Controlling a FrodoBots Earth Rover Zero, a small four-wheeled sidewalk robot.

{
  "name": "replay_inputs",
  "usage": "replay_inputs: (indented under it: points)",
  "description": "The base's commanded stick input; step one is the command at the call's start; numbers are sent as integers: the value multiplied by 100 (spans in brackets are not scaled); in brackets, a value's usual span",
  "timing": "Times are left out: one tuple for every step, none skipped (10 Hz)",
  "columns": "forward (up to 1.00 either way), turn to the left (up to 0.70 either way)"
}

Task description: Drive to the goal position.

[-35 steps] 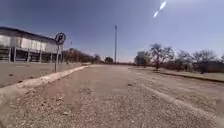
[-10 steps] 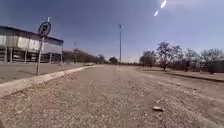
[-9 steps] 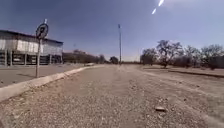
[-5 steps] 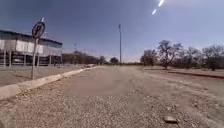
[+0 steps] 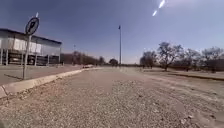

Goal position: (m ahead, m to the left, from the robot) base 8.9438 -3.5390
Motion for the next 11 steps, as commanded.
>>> replay_inputs:
  points:
    - [70, 0]
    - [70, 0]
    - [70, 0]
    - [70, 0]
    - [70, 0]
    - [70, 0]
    - [70, 0]
    - [70, 0]
    - [70, 0]
    - [70, 0]
    - [70, 0]
